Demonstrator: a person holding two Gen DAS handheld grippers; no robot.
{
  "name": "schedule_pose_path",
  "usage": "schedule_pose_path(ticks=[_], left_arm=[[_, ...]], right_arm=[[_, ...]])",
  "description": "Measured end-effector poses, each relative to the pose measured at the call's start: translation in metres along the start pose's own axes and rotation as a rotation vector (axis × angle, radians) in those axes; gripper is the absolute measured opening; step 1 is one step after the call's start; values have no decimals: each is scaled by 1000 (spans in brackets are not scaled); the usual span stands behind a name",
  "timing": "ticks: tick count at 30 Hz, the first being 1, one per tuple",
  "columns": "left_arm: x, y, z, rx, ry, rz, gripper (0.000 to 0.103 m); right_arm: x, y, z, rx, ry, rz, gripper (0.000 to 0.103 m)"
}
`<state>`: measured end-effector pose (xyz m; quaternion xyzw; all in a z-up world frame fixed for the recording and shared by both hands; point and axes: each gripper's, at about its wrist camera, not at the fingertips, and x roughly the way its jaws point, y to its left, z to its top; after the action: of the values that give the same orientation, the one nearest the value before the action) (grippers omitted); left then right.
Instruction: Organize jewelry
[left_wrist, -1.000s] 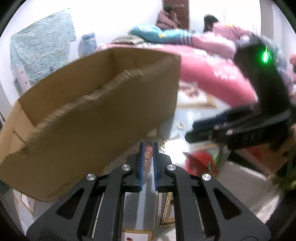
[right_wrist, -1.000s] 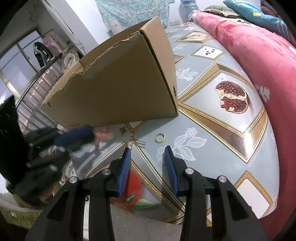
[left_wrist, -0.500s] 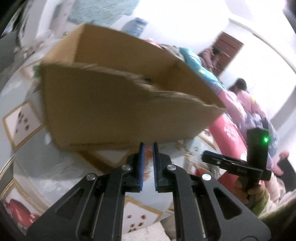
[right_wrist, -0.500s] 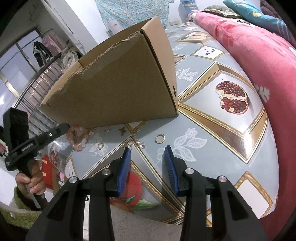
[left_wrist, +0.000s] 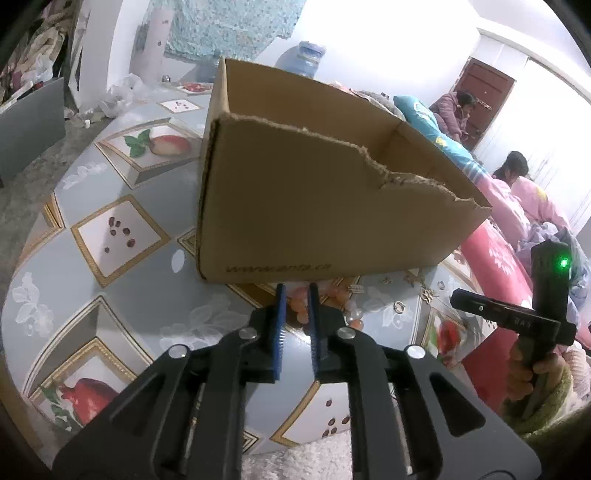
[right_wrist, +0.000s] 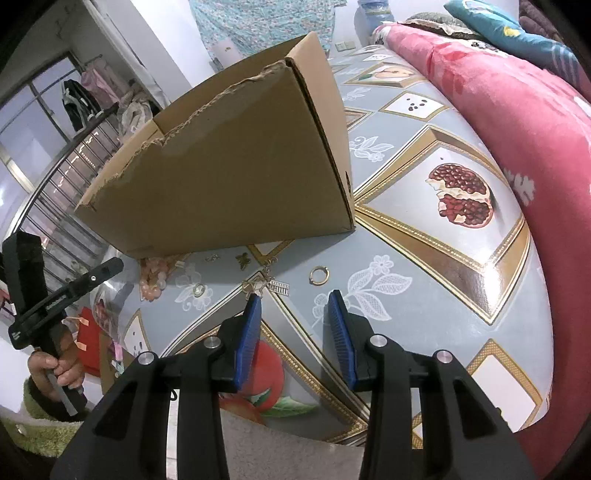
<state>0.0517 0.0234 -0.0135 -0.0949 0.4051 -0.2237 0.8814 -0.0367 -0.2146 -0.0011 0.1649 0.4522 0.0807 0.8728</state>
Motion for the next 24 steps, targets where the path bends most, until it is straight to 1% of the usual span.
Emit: schedule_pose_path(ticks=[2,5,9,13,14,15,17,18,21,22,24], left_arm=[[-4,-3,1,15,-13,-1,16],[-5,-11,3,42,-17,-25,21],[3,-24,0,91,19,-65,25],[16,-42,-7,147,60,-87,38],[19,-44,-8,153,70,-92,39],[22,-45,-10,157,84,-89,42],[23,-46,-13,169,91,-57,45],[22,-44,-13,166,109,-45,46],[17,-35,-15,137,124,-32,46],[15,-29,-17,126,139,-6,46],[11,-22,-18,113,126,11,47]], right_arm=[[0,0,0,-3,0,-4,38],[0,1,0,-6,0,-10,38],[1,2,0,-6,0,-12,38],[1,1,0,-8,1,-11,38],[1,1,0,-9,1,-11,38],[1,2,0,-10,1,-12,38],[0,2,0,-13,0,-12,38],[0,1,0,-13,1,-12,38],[0,1,-1,-12,-1,-8,38],[1,1,-1,-11,0,-7,38],[1,1,-1,-12,-1,-3,38]])
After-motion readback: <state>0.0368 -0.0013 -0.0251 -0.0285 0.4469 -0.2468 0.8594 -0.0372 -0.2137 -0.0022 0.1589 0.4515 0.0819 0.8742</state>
